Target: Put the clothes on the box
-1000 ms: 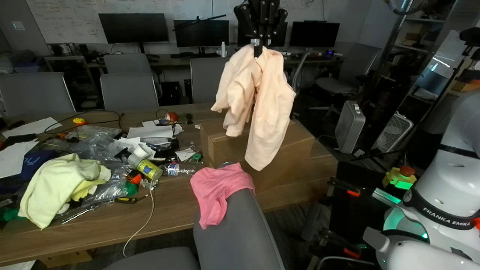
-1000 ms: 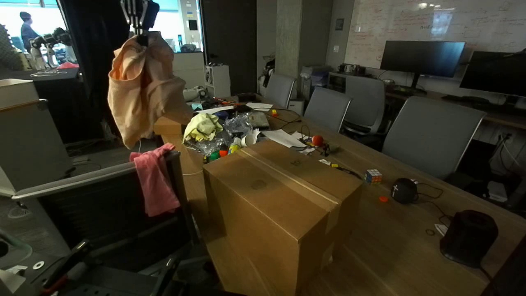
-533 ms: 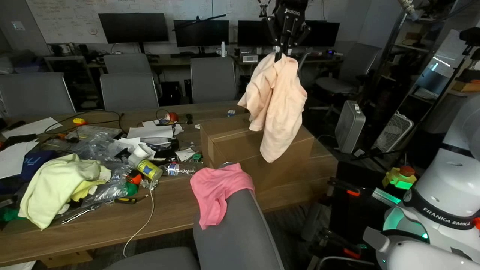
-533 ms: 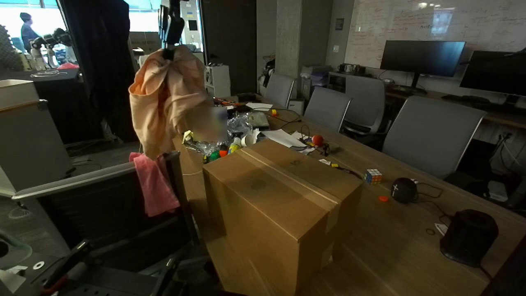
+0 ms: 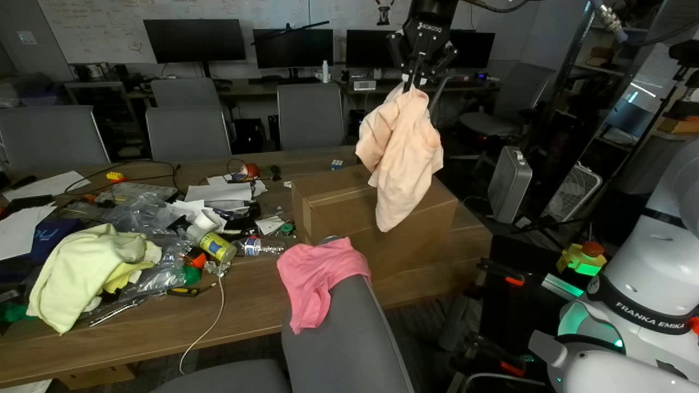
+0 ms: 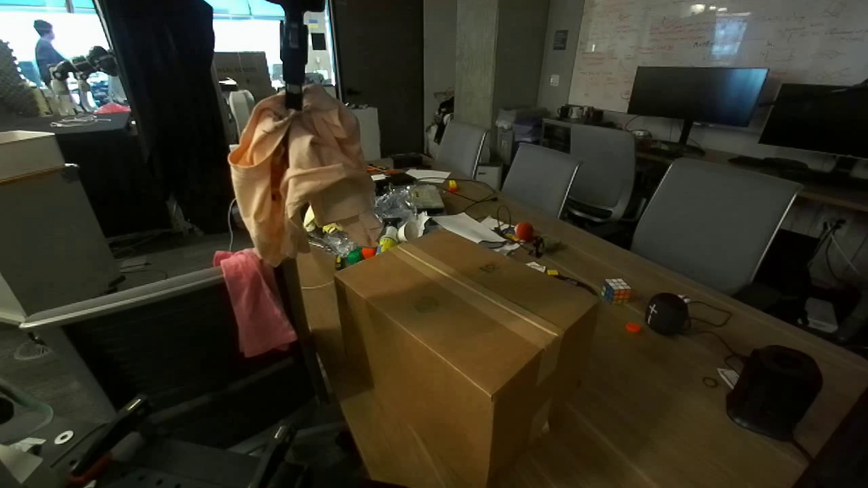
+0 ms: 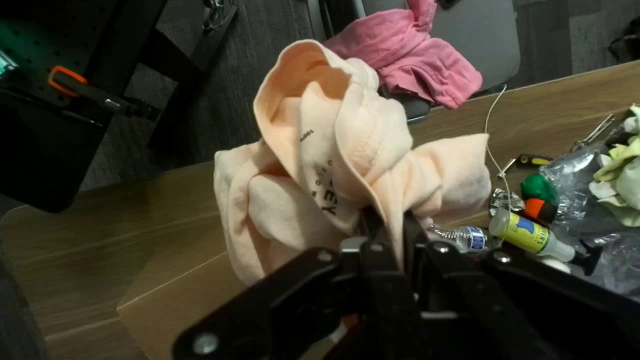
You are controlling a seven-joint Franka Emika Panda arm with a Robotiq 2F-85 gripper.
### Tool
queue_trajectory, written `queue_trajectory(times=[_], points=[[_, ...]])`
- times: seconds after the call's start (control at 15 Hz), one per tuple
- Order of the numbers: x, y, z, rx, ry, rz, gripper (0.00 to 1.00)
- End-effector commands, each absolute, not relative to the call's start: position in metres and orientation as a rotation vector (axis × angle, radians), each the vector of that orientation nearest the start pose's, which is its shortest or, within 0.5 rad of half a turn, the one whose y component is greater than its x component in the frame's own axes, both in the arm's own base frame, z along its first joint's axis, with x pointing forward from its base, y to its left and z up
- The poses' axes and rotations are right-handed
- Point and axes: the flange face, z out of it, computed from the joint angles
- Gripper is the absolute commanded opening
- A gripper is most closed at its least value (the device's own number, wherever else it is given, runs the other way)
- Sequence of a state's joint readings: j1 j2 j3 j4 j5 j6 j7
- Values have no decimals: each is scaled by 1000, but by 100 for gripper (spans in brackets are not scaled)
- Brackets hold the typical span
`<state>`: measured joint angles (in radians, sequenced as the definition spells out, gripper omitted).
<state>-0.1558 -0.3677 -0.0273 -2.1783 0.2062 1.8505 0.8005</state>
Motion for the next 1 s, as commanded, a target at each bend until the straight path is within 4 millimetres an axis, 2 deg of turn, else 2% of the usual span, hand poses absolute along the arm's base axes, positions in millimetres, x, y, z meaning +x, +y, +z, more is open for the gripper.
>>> queue_trajectory(times=[0.0, 0.2, 0.47, 0.73, 0.93], points=[[462, -64, 562, -2503, 1543, 7, 3], [477, -79, 579, -2454, 1643, 6, 3], [493, -125, 602, -2343, 1862, -46, 3], [505, -170, 611, -2213, 2083, -116, 3], [517, -184, 612, -2182, 2119, -151, 3]])
